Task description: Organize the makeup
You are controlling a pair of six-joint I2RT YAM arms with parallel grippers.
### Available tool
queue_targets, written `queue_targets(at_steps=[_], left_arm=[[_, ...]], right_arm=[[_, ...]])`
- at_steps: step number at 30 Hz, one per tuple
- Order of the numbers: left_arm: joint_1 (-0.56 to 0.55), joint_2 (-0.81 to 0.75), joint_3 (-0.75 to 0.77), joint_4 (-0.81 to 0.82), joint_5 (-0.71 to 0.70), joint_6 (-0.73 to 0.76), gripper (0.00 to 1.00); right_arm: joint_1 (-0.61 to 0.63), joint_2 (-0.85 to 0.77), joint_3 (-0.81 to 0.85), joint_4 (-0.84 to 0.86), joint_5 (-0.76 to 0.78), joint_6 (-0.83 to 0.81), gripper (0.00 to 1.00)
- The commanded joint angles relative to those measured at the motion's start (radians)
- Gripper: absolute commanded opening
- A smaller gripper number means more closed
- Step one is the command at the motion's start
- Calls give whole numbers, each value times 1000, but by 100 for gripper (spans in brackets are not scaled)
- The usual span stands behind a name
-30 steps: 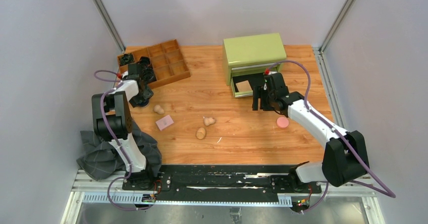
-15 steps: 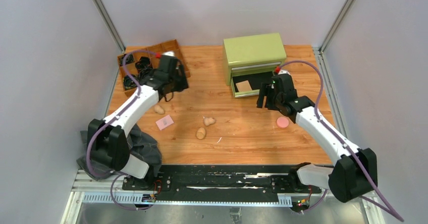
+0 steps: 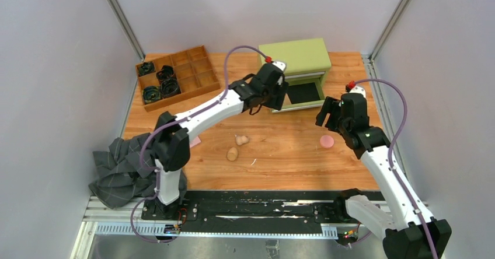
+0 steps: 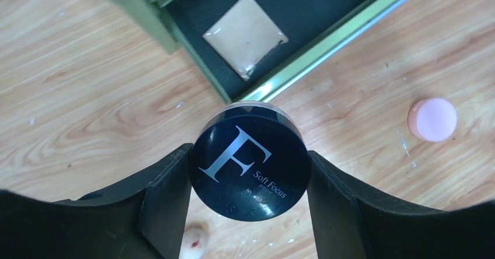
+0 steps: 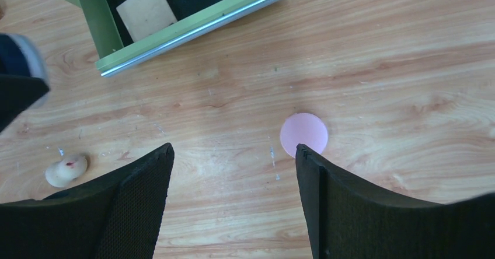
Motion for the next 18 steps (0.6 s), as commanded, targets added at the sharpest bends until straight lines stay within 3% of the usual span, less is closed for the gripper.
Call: queue_targets(at_steps=[1,18], left_arm=[[-27,112,122,-50,-45,82,53],[-21,425,443,-60,-155,115,54]], right_arm=[[-26,-36,-13,-86,51,-5,75],[-34,-64,-19,-171,89,-12,76]])
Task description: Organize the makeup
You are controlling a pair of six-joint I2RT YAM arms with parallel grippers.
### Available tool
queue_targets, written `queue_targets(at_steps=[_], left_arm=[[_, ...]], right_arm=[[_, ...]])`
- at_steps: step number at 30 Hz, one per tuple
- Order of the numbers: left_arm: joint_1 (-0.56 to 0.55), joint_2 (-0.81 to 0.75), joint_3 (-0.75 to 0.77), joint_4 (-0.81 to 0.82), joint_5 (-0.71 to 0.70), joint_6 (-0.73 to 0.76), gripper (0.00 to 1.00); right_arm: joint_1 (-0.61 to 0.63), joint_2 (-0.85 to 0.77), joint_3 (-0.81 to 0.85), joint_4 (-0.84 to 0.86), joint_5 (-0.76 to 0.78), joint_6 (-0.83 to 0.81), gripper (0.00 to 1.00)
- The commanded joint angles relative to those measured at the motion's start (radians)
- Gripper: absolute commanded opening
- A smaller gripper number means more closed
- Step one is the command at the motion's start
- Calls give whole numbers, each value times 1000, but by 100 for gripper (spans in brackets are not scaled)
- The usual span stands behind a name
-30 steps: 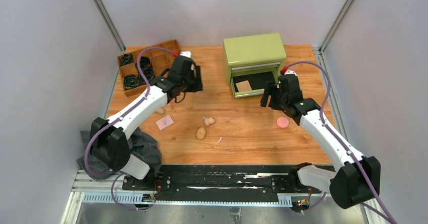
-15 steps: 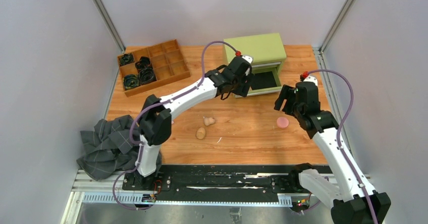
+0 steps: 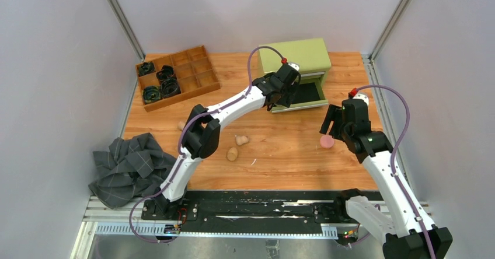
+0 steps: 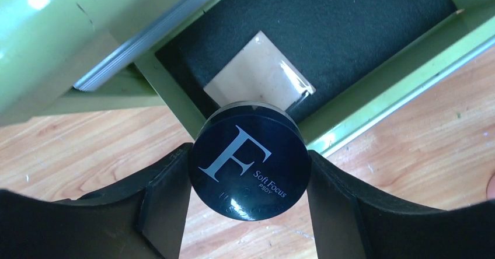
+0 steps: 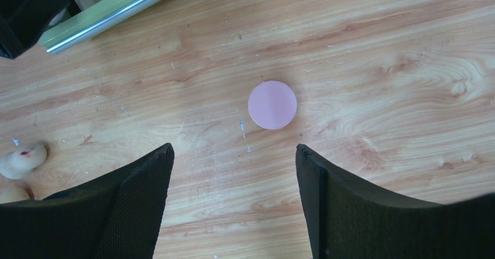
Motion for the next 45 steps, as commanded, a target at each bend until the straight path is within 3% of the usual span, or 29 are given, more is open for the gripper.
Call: queue_targets(at_steps=[1,6,9,12,24,27,35,41,45], left_arm=[[8,35,74,7,-53,16,54],[35,85,129,1,-11,-4,59],[36,98,133,-2,13,-2,81],[36,92,123,-12,22,-1,92],[-17,-128,-31,6,61,35,93],[-34,-230,-116,25,86,28,94],[-21,-575,-538,169,57,-48,95],[95,-776,-843,210,92,-123,95],[157,-866,-958,215,99,-147,96]], right_arm=[[-16,-1,1,-35,33,-7,76],[-17,18,5,-36,24,-6,76],[-16,23,8,-38,22,-6,76],[-17,35,11,-37,22,-4,76],[-23,83,1,-37,16,-9,76],[-50,130,-18,-35,-32,-9,78],[-120,334,-29,1,-76,-37,84],[-189,507,14,37,-134,-87,85],[-195,618,39,79,-151,-93,84]])
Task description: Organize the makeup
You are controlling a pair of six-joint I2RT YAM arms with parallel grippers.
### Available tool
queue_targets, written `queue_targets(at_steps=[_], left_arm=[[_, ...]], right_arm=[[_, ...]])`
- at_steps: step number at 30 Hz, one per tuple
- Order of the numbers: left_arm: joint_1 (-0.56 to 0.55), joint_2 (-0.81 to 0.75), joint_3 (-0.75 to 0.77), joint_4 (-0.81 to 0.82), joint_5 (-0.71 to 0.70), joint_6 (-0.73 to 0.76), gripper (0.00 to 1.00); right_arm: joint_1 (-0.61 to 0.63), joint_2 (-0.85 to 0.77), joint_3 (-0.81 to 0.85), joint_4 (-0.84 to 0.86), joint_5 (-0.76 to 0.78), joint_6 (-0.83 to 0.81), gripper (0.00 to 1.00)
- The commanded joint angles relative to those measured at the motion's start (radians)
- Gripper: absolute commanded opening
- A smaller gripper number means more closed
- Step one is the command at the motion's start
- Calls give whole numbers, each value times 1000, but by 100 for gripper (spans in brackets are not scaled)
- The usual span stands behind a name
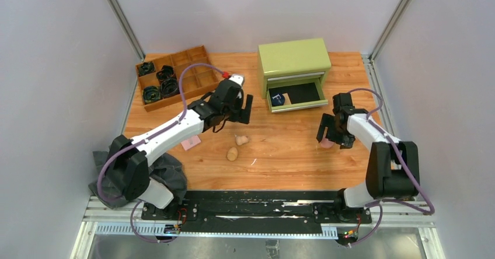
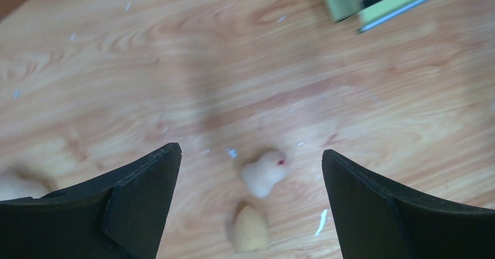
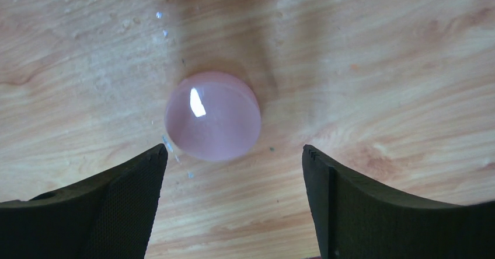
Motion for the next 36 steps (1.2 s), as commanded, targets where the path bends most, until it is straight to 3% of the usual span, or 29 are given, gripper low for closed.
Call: queue_targets(at_steps=[1,4,10,14,24,36], left_arm=[[52,-100,-95,35,1,-48,96],[64,-109,-111,23,-10,-49,96],[67,-98,-104,23,-4,-48,96],[70,-78,-101,27,-16,-39,96],[78,-76,-100,13,-34,-42,97],[126,-144,-143,-21,-62,-38,97]], right_arm=[[-17,89,41,63,-39,-33,84],[-20,145,58,95,-63,-37,80],[-20,136,62,96,-105,-32,52],[-20,55,68,74,-124,-22,41],[-17,-43,238,83,-158,37,40],[2,333,606,137,-173,59,43]])
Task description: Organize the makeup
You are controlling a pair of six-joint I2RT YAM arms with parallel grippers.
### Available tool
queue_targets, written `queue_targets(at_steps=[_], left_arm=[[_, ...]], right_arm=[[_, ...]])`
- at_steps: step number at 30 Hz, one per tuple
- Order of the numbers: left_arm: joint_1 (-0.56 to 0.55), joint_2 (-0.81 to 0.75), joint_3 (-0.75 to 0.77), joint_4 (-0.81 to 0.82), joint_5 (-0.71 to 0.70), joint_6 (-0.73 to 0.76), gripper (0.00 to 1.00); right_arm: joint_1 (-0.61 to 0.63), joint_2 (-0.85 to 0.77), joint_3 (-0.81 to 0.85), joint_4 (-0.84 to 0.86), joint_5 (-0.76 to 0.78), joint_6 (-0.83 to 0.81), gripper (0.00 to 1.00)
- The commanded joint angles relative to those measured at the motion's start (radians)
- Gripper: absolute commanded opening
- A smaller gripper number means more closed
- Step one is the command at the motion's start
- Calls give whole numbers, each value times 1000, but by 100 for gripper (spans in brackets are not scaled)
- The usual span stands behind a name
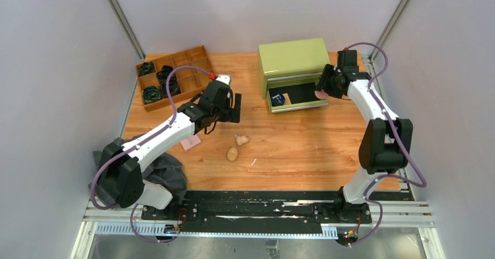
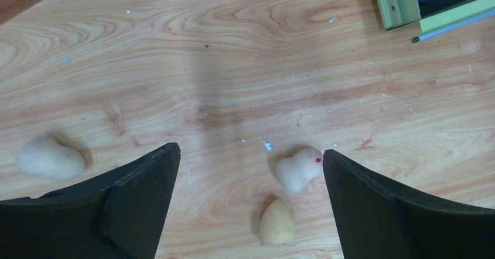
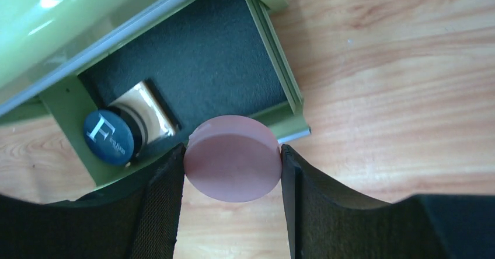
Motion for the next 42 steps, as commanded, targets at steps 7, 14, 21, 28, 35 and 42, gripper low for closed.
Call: queue_targets(at_steps=[7,14,21,28,35,42], left_arm=[[50,-48,-45,13,2,-5,98],[51,-17,-43,30,45,-4,100],[51,-25,-49,9,32,9,98],[66,22,-20,-135,-130,-58,99],[194,-7,-170,-198,-147,-278,98],[277,-79,-305,-167,-159,-422,99]], right_arm=[[23,178,91,103,1,37,50],[28,192,94,116,5,25,73],[28,30,-1,112,9,-2,73],[31,-275,-265,118,10,-1,72],[31,-465,-415,92,-18,8,73],[31,-479,-399,63,-47,-1,73]])
